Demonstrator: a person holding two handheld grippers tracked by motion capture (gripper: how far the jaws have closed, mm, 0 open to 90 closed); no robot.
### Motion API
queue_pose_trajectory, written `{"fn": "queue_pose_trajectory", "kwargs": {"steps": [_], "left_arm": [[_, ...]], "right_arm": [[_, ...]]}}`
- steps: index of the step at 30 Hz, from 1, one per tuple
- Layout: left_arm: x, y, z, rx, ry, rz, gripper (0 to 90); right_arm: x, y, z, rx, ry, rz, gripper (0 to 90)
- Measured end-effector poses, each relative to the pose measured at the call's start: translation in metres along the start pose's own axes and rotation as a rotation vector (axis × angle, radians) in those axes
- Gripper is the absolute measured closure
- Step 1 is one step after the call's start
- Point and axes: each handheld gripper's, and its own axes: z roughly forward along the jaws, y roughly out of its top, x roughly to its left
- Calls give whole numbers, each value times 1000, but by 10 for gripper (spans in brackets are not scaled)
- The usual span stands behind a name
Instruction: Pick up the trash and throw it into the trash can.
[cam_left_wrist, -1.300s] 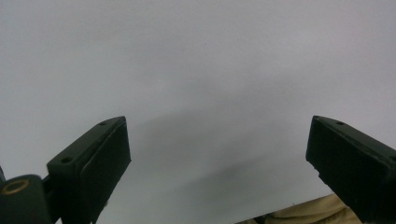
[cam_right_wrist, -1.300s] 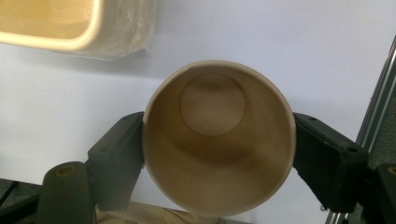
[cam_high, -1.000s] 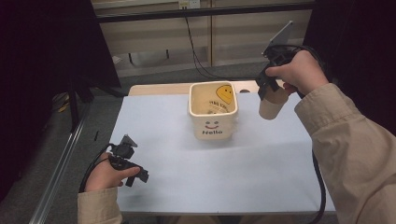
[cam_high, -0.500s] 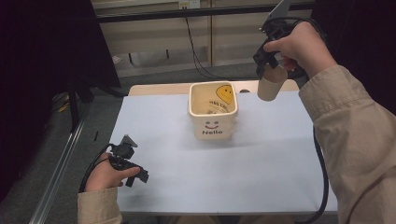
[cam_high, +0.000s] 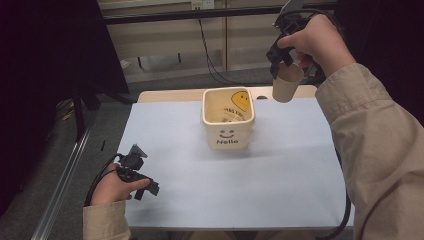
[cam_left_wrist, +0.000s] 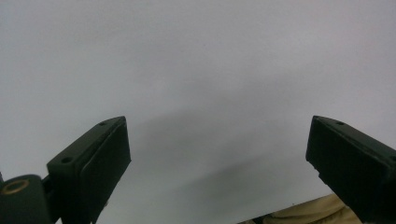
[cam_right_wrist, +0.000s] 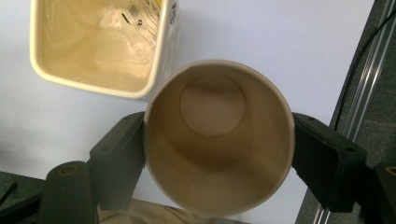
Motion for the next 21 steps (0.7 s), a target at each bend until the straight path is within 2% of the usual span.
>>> {"fn": "queue_pose_trajectory", "kwargs": {"steps": [7, 10, 12, 14, 15, 18, 21], "left_arm": [[-1, 1, 0, 10, 1, 1, 63], [0, 0, 1, 1, 1, -9, 63], [0, 0, 1, 6, -10, -10, 63], [0, 0, 1, 3, -1, -10, 63], [0, 1, 1, 8, 1, -2, 63], [-1, 1, 1, -1, -13, -16, 63], [1, 1, 0, 11, -9, 1, 63]], "right_arm": [[3, 5, -11, -6, -14, -19, 227], [5, 8, -14, -12, -13, -11, 227], [6, 10, -14, -11, -7, -18, 227], [6, 11, -13, -13, -15, -30, 227], [7, 12, -13, -12, -11, -27, 226], [15, 17, -11, -12, -11, -45, 226], [25, 22, -10, -15, -3, -58, 226]]}}
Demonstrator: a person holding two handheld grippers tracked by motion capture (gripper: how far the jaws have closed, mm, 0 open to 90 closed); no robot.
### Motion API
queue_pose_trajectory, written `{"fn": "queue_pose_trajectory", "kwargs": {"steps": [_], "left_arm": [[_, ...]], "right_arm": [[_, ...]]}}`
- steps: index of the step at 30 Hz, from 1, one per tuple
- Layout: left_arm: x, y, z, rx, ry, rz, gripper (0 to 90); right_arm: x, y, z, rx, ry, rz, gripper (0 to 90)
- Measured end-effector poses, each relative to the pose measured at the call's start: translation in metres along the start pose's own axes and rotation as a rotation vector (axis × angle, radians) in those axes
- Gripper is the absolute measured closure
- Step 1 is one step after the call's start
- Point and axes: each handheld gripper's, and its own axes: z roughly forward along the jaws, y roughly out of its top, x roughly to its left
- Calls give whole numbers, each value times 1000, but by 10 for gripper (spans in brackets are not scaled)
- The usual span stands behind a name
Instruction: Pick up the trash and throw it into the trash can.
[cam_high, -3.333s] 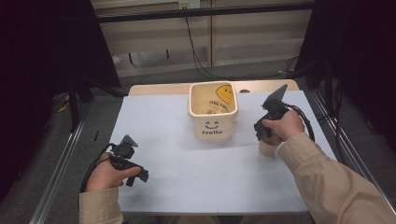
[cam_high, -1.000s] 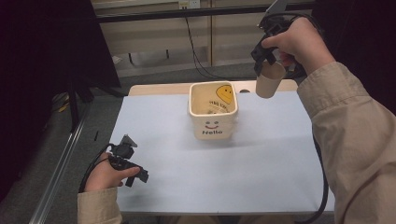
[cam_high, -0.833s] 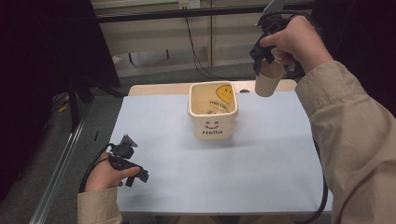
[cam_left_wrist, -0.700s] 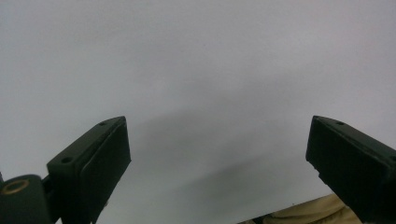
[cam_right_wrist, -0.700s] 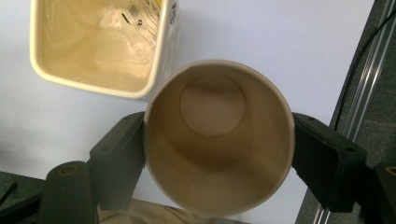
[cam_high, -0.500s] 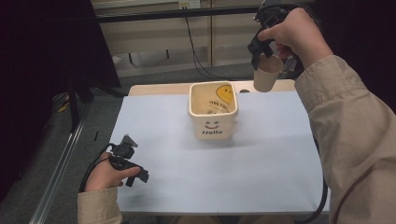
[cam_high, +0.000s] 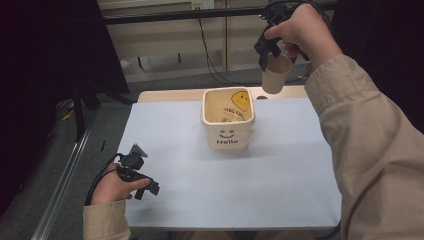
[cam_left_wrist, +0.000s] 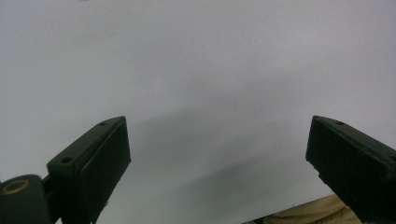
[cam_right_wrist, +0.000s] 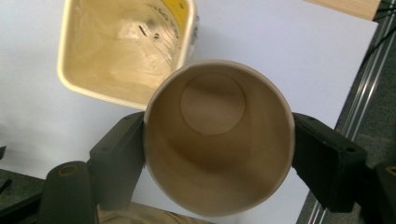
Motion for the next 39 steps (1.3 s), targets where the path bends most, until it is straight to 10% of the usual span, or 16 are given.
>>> {"fn": "queue_pose_trajectory", "kwargs": {"steps": [15, 39], "left_arm": [[2, -1, 0, -6, 2, 1, 63], [1, -1, -1, -17, 6, -2, 63]], "right_arm": [[55, 22, 12, 7, 28, -100, 224], [73, 29, 77, 55, 50, -168, 216]]}}
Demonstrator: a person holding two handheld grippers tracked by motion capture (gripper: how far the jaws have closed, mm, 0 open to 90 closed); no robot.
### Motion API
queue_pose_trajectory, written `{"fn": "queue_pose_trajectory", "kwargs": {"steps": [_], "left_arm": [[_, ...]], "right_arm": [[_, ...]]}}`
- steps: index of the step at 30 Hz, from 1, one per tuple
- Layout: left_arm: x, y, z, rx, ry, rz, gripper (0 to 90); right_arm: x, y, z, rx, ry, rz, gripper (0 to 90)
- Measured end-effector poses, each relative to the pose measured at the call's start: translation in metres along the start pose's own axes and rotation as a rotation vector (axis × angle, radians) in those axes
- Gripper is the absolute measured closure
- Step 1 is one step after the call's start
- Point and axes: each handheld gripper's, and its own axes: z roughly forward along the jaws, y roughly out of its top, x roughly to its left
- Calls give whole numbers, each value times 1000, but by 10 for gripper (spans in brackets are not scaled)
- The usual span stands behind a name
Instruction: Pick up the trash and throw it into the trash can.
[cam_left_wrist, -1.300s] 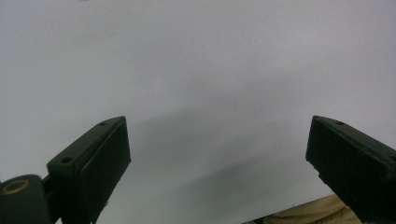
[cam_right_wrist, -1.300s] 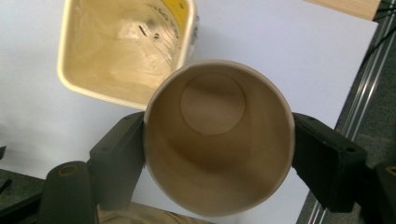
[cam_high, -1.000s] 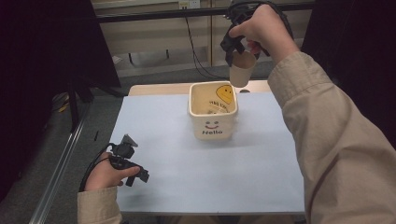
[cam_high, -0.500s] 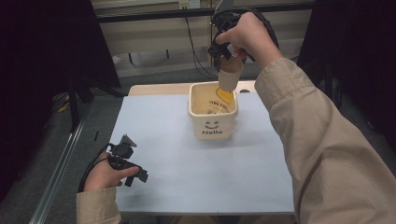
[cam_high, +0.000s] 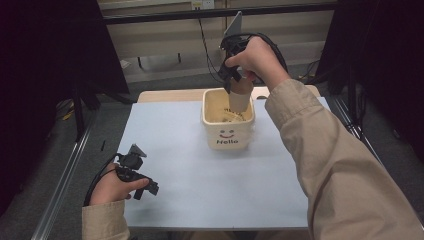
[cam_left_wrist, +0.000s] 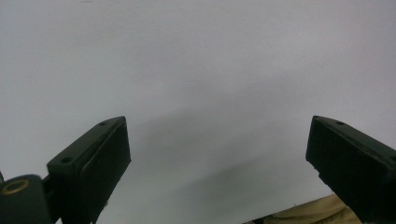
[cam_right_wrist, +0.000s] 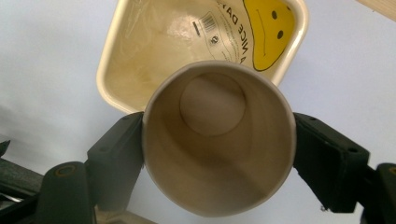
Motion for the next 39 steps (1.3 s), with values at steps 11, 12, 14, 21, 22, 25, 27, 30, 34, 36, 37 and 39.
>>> {"fn": "queue_pose_trajectory", "kwargs": {"steps": [11, 12, 14, 21, 22, 25, 27, 30, 34, 36, 37, 39], "left_arm": [[0, 0, 0, 0, 1, 3, 63], [0, 1, 0, -3, 1, 7, 63], [0, 1, 0, -4, -3, 3, 63], [0, 0, 0, 2, -1, 10, 63], [-1, 0, -1, 1, 4, 9, 63], [-1, 0, -1, 4, -2, 6, 63], [0, 0, -1, 0, 3, 10, 63], [-1, 0, -1, 1, -1, 7, 63], [-1, 0, -1, -1, -1, 20, 63], [-1, 0, -2, -1, 2, 16, 63], [-1, 0, -1, -3, -5, 9, 63], [-1, 0, -1, -7, 3, 18, 63]], "right_arm": [[-2, 2, 22, 26, 3, -7, 208], [-2, 2, 22, 24, 2, -9, 207], [-2, 2, 22, 23, 4, -8, 204], [-4, 3, 20, -4, 5, -6, 148], [-5, 3, 19, -19, 14, -6, 137], [-7, 3, 16, -36, 16, 0, 124], [-8, 2, 15, -29, 18, 3, 123], [-9, 0, 12, -28, 22, 4, 123], [-13, -4, -2, -41, 14, 13, 122], [-15, -6, -9, -50, 13, 20, 122], [-16, -6, -14, -56, 11, 18, 122], [-18, -9, -25, -67, 17, 19, 122]]}}
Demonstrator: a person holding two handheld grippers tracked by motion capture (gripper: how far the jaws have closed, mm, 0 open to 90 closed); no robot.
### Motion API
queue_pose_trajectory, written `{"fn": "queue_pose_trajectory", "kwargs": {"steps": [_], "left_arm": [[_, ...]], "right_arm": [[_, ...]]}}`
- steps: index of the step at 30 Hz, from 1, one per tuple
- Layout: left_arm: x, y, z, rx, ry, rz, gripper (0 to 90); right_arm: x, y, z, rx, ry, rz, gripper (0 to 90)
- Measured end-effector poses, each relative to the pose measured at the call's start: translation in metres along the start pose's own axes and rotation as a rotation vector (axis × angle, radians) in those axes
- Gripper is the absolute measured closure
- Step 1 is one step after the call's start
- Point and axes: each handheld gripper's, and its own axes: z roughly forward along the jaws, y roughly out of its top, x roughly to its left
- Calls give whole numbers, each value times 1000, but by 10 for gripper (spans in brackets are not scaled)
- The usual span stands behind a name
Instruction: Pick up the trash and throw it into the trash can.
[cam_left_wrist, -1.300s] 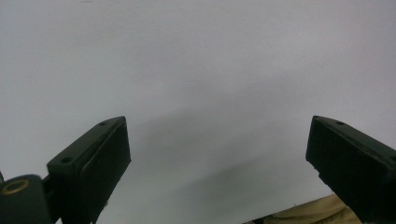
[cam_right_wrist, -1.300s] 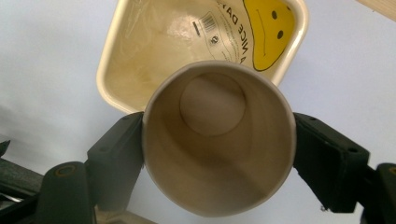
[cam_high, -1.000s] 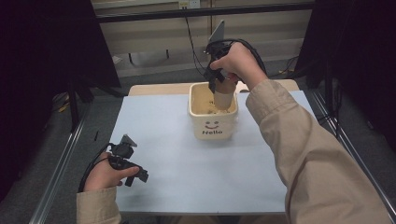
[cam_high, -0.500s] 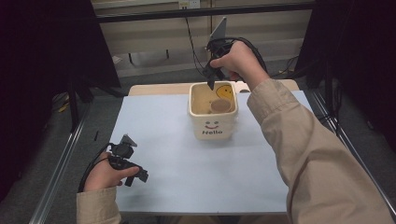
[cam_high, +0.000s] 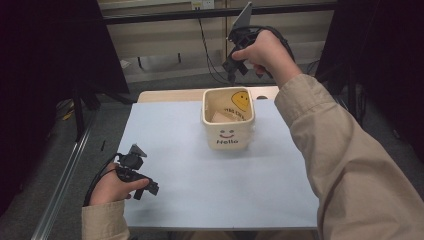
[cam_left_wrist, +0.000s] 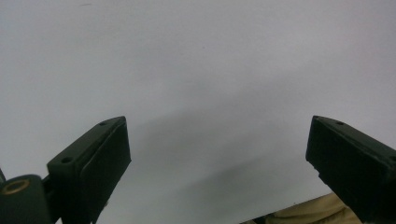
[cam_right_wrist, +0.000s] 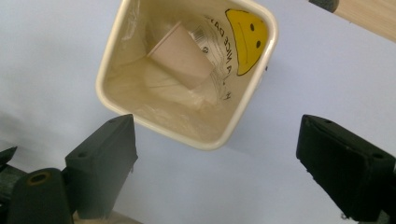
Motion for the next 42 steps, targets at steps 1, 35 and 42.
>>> {"fn": "queue_pose_trajectory", "kwargs": {"steps": [1, 35, 42], "left_arm": [[0, 0, 0, 2, -2, 0, 63], [1, -1, -2, 1, -3, -9, 63], [1, -1, -4, -7, 5, -11, 63]], "right_arm": [[-1, 0, -4, -6, -3, 3, 122], [-57, -95, -33, -30, -79, 14, 79], [-73, -136, -7, -19, -98, -12, 79]]}}
